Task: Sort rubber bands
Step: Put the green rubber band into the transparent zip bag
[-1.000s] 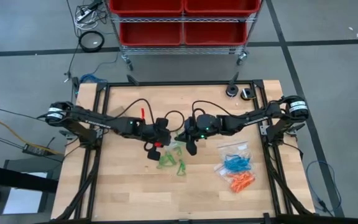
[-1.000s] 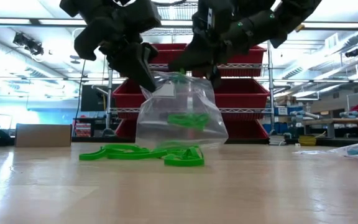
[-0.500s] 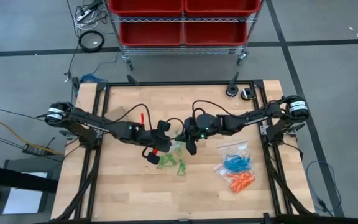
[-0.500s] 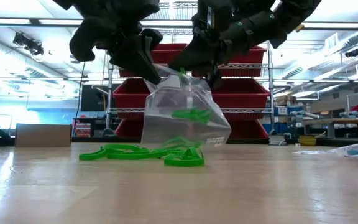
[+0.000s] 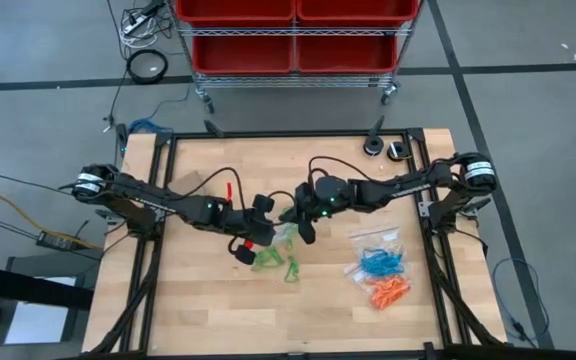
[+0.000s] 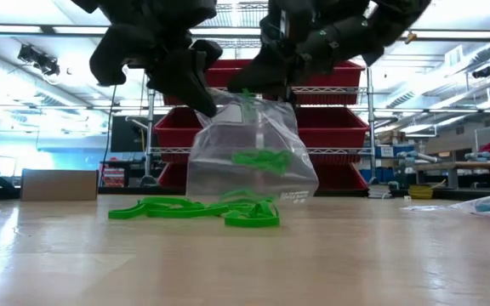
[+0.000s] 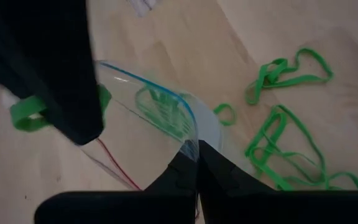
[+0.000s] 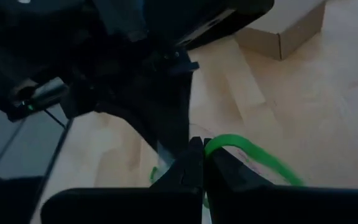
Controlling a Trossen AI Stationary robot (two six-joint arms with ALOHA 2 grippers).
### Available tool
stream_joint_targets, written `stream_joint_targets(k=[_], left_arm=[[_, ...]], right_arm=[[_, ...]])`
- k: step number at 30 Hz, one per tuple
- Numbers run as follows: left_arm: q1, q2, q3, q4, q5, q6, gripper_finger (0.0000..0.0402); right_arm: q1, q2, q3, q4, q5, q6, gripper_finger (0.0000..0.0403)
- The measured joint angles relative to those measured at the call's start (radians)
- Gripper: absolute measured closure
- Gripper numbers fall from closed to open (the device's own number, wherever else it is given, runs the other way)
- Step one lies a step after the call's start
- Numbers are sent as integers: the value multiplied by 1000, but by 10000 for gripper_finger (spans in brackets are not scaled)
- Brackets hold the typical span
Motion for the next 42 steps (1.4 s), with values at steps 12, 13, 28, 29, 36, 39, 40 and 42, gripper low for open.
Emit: stream_joint_targets(k=[12, 13, 28, 29, 36, 39, 40, 42], left_arm=[[-1, 0, 75, -102, -110, 72, 393], [0, 0, 90, -120, -115, 84, 393], [59, 0, 281, -158, 14, 209, 393], [65, 0, 283, -150, 14, 210, 393], [106, 30, 283, -141, 17, 210, 393], [118, 55, 283, -139, 20, 210, 393], [121, 63, 283, -136, 20, 210, 393], [122, 73, 283, -128, 19, 211, 393]], right_arm=[[-38, 0, 186, -446, -76, -187, 403], [-38, 0, 188, -459, -78, -189, 403], [-5, 0, 189, -453, -118, -388, 403], [-2, 0, 189, -450, -115, -397, 403], [11, 0, 190, -423, -120, -441, 403], [13, 0, 190, -427, -146, -459, 403], [14, 0, 190, -435, -157, -461, 402], [17, 0, 190, -463, -193, -477, 398]])
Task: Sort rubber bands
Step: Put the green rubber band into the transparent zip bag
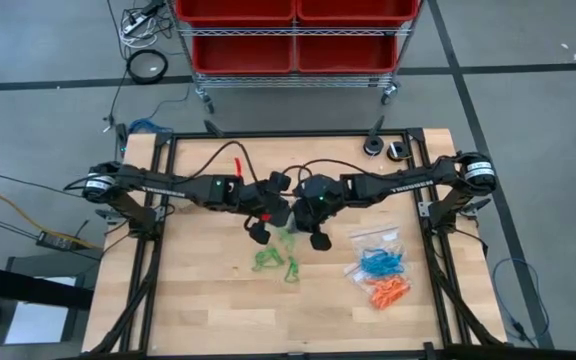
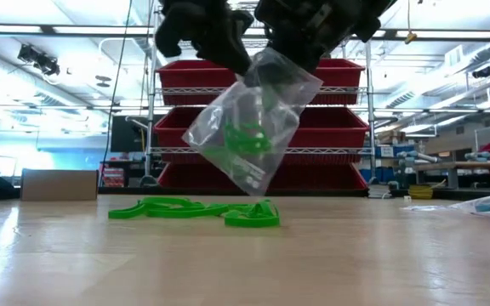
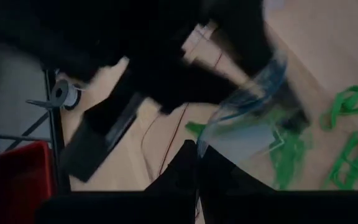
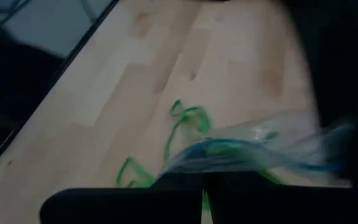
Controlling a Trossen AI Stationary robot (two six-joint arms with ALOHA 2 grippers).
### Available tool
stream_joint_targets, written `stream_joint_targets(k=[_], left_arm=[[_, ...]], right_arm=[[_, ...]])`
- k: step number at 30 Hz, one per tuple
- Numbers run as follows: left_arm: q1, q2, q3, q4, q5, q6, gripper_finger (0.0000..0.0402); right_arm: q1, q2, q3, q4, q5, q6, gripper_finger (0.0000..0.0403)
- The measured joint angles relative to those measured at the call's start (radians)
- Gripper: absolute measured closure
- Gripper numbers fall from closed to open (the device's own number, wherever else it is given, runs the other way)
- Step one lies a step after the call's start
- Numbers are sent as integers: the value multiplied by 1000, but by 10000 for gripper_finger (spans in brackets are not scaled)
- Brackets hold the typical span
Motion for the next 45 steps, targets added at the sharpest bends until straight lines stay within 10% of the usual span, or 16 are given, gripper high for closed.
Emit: stream_joint_targets(k=[16, 45], left_arm=[[12, -5, 0, 68, -2, 20, 393], [20, -9, 0, -125, -64, -57, 393]], right_arm=[[19, -5, 0, -153, -63, -18, 256], [142, -264, 69, -481, 306, 93, 269]])
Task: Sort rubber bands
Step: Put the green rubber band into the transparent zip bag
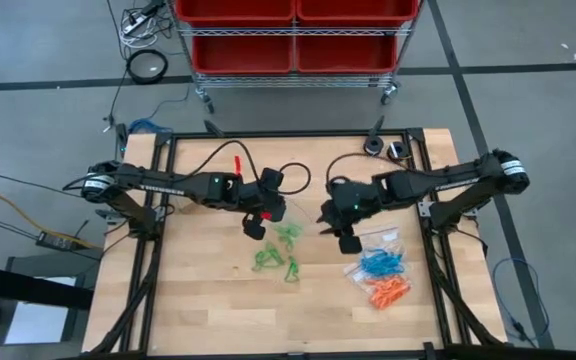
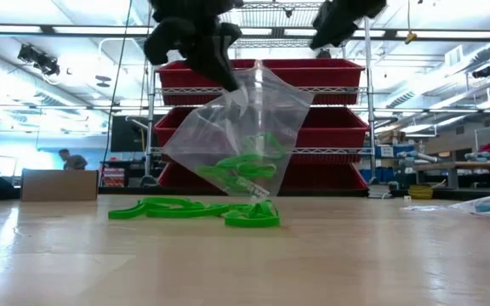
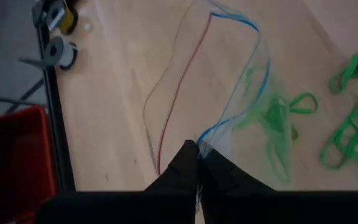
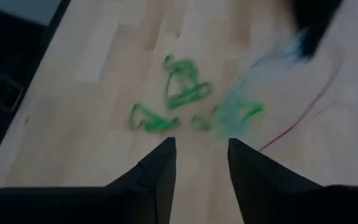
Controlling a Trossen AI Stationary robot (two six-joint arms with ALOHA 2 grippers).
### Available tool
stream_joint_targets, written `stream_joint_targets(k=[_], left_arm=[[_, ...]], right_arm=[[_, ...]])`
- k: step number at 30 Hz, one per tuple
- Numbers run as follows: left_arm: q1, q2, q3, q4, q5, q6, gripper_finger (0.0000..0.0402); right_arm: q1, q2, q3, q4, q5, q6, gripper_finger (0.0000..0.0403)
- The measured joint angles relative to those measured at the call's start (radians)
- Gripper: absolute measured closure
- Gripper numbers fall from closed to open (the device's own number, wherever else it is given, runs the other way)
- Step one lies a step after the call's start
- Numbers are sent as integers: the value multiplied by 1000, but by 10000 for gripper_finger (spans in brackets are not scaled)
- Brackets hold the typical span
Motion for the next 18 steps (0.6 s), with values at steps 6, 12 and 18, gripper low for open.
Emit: stream_joint_targets(k=[6, 12, 18], left_arm=[[0, -13, 0, -37, 0, -27, 393], [0, -45, 0, -82, 4, -59, 393], [29, -83, -1, -102, 97, -81, 393]], right_arm=[[58, 22, -166, 154, 0, 85, 270], [82, 69, -409, 656, -9, 133, 270], [61, 226, -504, 926, -13, 154, 270]])
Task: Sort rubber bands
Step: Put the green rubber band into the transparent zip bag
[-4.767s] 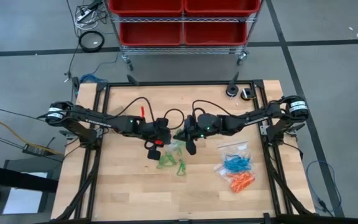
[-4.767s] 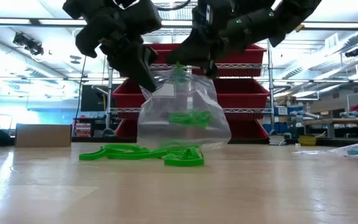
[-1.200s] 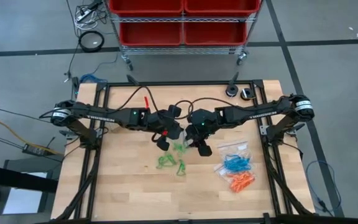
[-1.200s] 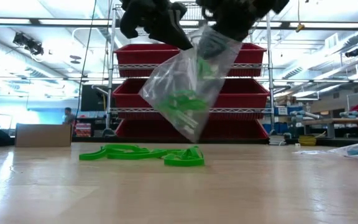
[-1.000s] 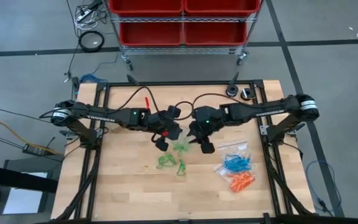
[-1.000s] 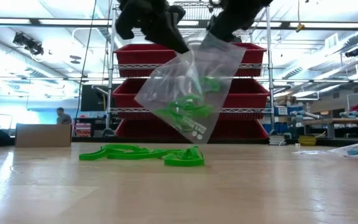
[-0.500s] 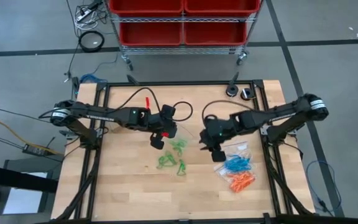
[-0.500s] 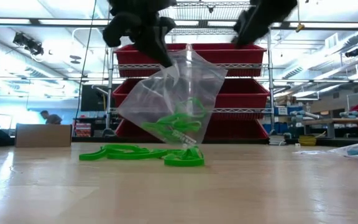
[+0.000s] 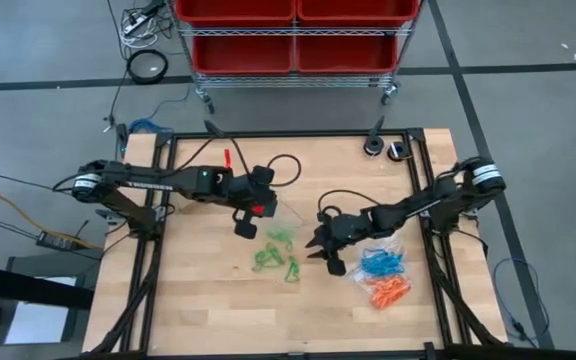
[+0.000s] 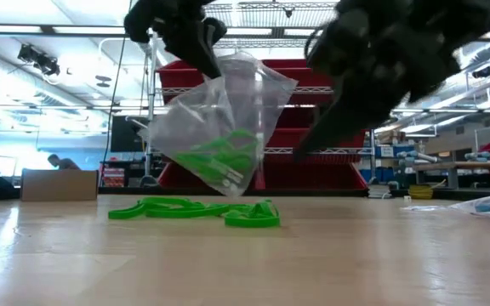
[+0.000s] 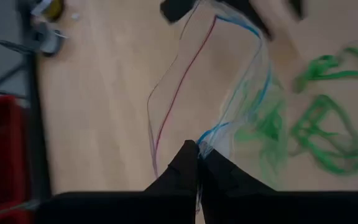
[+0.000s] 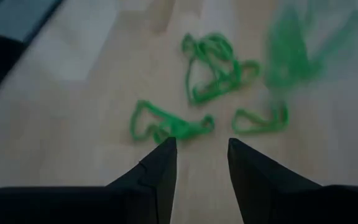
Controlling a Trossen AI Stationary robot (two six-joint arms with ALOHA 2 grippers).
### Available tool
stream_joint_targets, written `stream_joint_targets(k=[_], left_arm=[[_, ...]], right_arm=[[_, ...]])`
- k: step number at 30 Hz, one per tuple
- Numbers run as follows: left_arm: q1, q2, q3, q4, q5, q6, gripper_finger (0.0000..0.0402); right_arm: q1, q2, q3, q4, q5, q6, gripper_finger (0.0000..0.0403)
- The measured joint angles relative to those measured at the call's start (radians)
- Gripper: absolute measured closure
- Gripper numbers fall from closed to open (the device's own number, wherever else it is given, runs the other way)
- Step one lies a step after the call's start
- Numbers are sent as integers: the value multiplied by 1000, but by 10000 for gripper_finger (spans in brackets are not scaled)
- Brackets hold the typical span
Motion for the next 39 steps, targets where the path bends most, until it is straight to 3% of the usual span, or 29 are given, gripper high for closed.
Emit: stream_joint_targets(k=[7, 13, 21, 33, 36, 39], left_arm=[[55, -10, -86, 10, 27, -29, 393], [58, -15, -171, 61, 28, -47, 393], [58, -15, -191, 106, 28, -49, 393], [54, -15, -191, 135, 70, -76, 393], [51, -15, -191, 132, 72, -79, 393], [47, -15, -191, 130, 74, -82, 393]], right_arm=[[-24, 169, 61, 120, -72, -7, 270], [-47, 190, 68, 147, -57, -32, 270], [-62, 254, 73, 176, -67, -34, 270], [-67, 370, 144, 209, 33, -94, 271], [-77, 388, 153, 205, 23, -68, 281], [-79, 391, 150, 205, 24, -60, 319]])
